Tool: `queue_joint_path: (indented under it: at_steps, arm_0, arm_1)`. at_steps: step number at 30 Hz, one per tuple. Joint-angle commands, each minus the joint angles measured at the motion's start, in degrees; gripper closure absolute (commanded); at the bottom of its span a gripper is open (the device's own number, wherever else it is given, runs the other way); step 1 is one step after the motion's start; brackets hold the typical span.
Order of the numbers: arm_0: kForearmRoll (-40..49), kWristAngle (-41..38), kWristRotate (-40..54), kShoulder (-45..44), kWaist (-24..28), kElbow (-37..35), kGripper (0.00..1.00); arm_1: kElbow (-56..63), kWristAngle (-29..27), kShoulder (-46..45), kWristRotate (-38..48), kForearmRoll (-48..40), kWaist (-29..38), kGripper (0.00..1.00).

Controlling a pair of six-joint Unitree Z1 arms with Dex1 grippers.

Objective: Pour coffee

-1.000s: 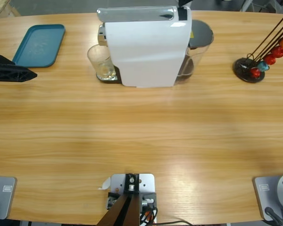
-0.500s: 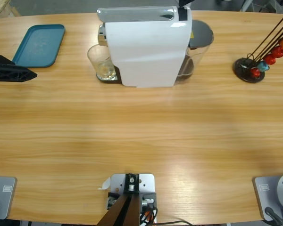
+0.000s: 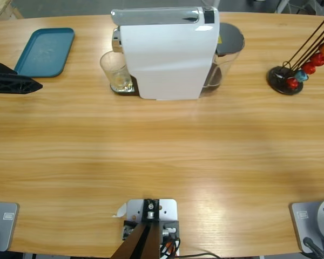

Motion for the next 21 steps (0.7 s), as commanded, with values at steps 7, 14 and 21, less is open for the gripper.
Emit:
queue_joint_path:
  at_steps: [7,14,21]
  arm_0:
    - [0.3,-0.2,-0.8,2.0,0.2,0.5,0.092]
    - [0.3,-0.2,-0.8,2.0,0.1,0.5,0.066]
    - [0.3,-0.3,-0.8,1.6,-0.1,0.7,0.004]
  arm_1:
    - [10.1,-2.1,-7.9,0.6,2.4,-0.5,1.000]
    - [25.7,1.5,-16.4,1.8,-7.6,-0.5,0.787]
    - [56.8,3.7,-33.6,5.1,-28.8,2.8,0.000]
